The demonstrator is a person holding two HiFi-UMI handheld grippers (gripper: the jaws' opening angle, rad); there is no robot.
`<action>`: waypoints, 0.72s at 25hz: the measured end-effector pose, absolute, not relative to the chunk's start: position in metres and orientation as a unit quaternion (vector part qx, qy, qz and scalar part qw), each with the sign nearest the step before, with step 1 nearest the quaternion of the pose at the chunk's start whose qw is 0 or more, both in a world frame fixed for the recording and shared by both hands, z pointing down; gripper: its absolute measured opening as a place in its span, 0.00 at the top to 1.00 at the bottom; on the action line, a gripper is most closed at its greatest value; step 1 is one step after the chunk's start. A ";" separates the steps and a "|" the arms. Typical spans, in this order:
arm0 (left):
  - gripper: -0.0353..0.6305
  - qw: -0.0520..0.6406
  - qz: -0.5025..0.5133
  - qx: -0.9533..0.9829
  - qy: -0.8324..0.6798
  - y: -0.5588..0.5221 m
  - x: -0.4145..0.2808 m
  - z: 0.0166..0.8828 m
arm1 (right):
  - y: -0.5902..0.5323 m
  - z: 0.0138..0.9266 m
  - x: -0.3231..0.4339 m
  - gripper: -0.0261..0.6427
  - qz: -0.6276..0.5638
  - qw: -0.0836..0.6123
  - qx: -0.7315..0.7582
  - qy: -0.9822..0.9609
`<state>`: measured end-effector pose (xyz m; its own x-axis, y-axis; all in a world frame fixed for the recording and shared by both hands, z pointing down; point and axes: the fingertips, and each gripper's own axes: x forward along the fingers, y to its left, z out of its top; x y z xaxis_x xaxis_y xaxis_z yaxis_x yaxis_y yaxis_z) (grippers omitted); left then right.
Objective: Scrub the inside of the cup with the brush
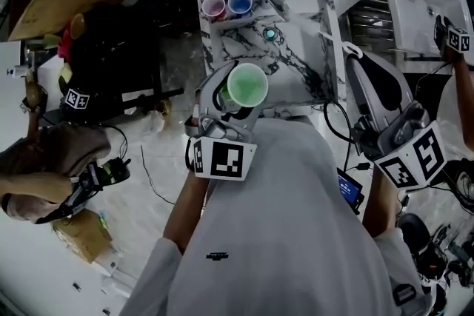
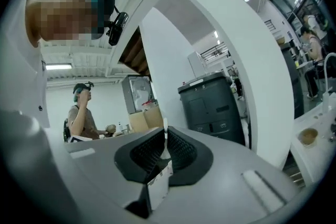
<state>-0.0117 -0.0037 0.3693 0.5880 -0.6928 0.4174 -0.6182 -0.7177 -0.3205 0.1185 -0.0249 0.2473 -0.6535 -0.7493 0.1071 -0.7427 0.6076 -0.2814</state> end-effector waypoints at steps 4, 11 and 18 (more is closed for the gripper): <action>0.51 0.047 -0.234 -0.895 0.378 -0.006 -0.014 0.360 | -0.029 0.258 0.127 0.92 -0.133 0.015 -0.460 0.878; 0.51 0.031 -0.194 -0.901 0.386 -0.011 -0.017 0.348 | -0.026 0.299 0.128 0.92 -0.162 0.002 -0.489 0.857; 0.51 0.001 -0.161 -0.898 0.409 -0.015 -0.023 0.343 | -0.020 0.323 0.121 0.92 -0.141 -0.026 -0.518 0.843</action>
<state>-0.0226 -0.0148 0.3433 0.6133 -0.7354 0.2881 -0.7350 -0.6649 -0.1328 0.1212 -0.0196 0.3232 -0.4623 -0.8661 0.1903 -0.8810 0.4242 -0.2097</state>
